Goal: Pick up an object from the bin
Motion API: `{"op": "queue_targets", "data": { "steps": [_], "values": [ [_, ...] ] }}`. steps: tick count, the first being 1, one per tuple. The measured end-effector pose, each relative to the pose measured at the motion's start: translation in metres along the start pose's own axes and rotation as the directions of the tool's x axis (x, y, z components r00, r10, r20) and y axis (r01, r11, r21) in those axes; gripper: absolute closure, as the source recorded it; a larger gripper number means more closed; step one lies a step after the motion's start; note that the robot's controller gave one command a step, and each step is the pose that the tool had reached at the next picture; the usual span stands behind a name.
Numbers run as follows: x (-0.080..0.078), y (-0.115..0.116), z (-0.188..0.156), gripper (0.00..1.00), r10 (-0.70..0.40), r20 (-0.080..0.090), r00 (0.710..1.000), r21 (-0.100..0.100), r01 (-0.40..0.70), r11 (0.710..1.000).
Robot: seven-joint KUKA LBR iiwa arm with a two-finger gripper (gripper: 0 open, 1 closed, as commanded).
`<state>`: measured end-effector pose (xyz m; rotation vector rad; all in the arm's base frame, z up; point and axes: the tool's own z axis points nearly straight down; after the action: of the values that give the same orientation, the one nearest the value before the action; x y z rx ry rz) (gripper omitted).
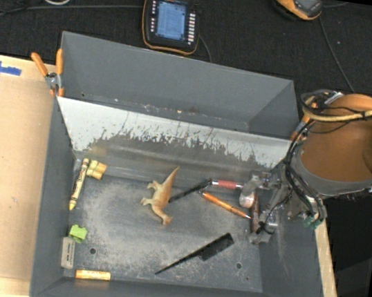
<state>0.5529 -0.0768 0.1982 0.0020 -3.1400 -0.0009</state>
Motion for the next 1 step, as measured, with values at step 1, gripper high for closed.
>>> {"op": "queue_targets", "data": {
  "steps": [1],
  "values": [
    [0.0152,0.0197,0.0958,0.00,-0.243,-0.001,0.970,-0.001,0.243,0.970]
  ]
}}
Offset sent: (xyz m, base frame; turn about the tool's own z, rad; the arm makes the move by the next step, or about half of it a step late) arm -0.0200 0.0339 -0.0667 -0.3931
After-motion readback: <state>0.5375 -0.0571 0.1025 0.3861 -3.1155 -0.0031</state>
